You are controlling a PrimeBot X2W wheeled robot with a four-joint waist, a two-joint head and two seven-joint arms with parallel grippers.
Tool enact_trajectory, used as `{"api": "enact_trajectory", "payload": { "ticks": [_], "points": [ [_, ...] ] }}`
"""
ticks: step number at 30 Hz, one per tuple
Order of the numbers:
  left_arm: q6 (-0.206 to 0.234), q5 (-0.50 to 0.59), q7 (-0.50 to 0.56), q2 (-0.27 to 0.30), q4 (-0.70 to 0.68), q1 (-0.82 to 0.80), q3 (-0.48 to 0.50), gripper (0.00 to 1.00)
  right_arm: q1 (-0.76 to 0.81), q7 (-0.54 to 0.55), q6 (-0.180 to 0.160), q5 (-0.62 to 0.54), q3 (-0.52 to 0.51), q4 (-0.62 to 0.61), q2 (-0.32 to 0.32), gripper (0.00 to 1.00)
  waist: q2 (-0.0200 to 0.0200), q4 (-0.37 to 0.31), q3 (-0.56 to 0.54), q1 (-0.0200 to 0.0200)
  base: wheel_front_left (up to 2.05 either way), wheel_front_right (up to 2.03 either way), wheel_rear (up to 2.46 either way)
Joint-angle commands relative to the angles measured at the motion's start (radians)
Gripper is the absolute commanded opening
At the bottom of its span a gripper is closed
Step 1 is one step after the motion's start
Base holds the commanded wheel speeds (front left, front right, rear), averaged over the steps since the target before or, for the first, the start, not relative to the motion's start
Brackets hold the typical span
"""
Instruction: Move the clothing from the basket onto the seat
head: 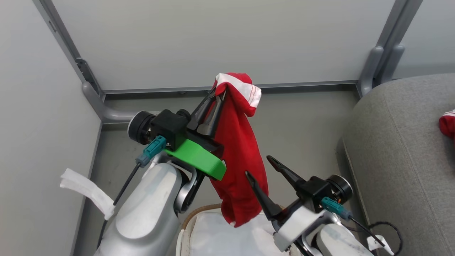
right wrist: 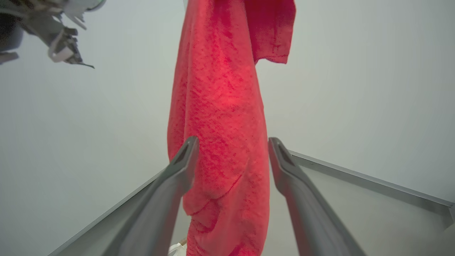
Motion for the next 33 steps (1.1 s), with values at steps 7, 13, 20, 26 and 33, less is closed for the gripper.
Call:
{"api": "enact_trajectory", "payload": {
  "ticks": [7, 13, 20, 26, 33],
  "points": [
    [-0.003, -0.032, 0.000, -0.013, -0.016, -0.027, -0.061, 0.00, -0.162, -0.002, -0.001, -0.014, 0.091, 0.046, -0.004, 1.00, 0.0000, 0.087, 0.004, 0.0001, 0.00, 0.00, 0.00],
    [-0.003, -0.078, 0.000, -0.016, -0.057, -0.033, -0.131, 0.00, -0.217, -0.002, -0.001, -0.018, 0.081, 0.180, -0.005, 0.48, 0.0000, 0.153, 0.013, 0.0001, 0.00, 0.00, 0.00],
    [0.013, -0.086, 0.000, -0.016, -0.063, -0.017, -0.127, 0.00, -0.214, -0.002, -0.001, 0.040, 0.059, 0.238, -0.006, 0.00, 0.0000, 0.151, 0.035, 0.0001, 0.00, 0.00, 0.00],
    [0.014, -0.036, 0.000, -0.015, -0.035, 0.032, -0.079, 1.00, -0.155, -0.002, -0.001, 0.039, -0.015, 0.187, -0.005, 0.00, 0.0000, 0.057, 0.051, 0.0001, 0.00, 0.00, 0.00],
    [0.003, 0.031, 0.000, 0.005, 0.010, 0.135, -0.010, 1.00, -0.077, -0.002, -0.001, 0.024, -0.119, 0.084, -0.005, 0.00, 0.0000, -0.136, 0.056, 0.0001, 0.00, 0.00, 0.00]
  ]
}}
